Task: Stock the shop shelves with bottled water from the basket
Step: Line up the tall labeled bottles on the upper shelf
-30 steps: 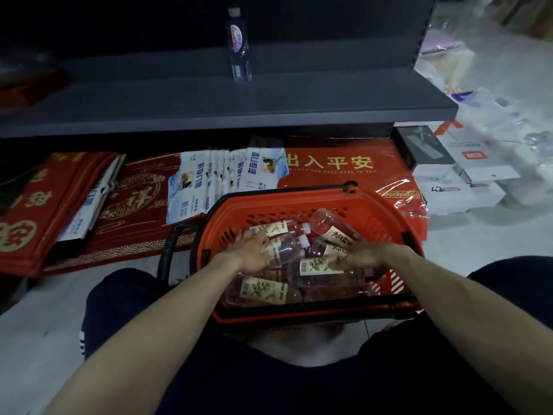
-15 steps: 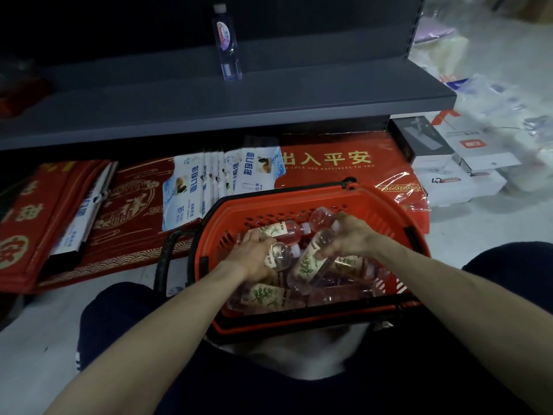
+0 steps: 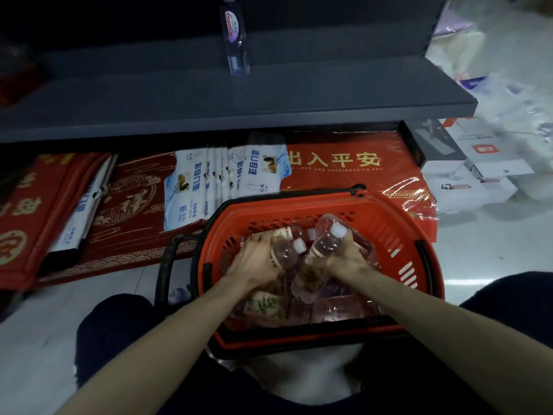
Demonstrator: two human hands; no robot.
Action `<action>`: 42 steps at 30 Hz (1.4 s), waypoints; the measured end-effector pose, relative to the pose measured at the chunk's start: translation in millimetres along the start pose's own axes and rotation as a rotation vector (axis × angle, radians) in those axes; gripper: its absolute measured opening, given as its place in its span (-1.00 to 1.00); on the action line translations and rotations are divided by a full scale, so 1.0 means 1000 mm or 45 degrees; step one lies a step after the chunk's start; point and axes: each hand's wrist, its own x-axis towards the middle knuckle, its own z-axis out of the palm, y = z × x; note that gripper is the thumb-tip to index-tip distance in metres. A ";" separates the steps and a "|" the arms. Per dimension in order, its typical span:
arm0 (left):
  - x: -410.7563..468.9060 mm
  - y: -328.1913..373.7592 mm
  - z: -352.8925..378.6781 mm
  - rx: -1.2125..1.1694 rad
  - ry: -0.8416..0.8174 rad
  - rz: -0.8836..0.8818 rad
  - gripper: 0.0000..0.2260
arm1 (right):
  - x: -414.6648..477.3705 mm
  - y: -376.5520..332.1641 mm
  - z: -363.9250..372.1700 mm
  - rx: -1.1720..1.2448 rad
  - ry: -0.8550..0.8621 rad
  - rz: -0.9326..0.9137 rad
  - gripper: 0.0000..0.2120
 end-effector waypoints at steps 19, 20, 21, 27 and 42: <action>0.002 0.053 -0.171 -1.075 0.468 0.008 -0.34 | -0.025 -0.191 -0.041 0.158 -0.390 -0.414 -0.49; 0.004 0.062 -0.192 -1.071 0.492 0.037 -0.35 | -0.027 -0.207 -0.045 0.175 -0.382 -0.458 -0.53; 0.006 0.071 -0.211 -1.062 0.522 0.061 -0.34 | -0.028 -0.223 -0.049 0.192 -0.361 -0.505 -0.56; 0.006 0.118 -0.318 -1.153 0.696 0.168 -0.33 | -0.050 -0.325 -0.071 0.206 -0.296 -0.714 -0.58; -0.011 0.190 -0.558 -1.222 1.003 0.507 -0.48 | -0.115 -0.571 -0.098 0.049 -0.296 -1.189 -0.69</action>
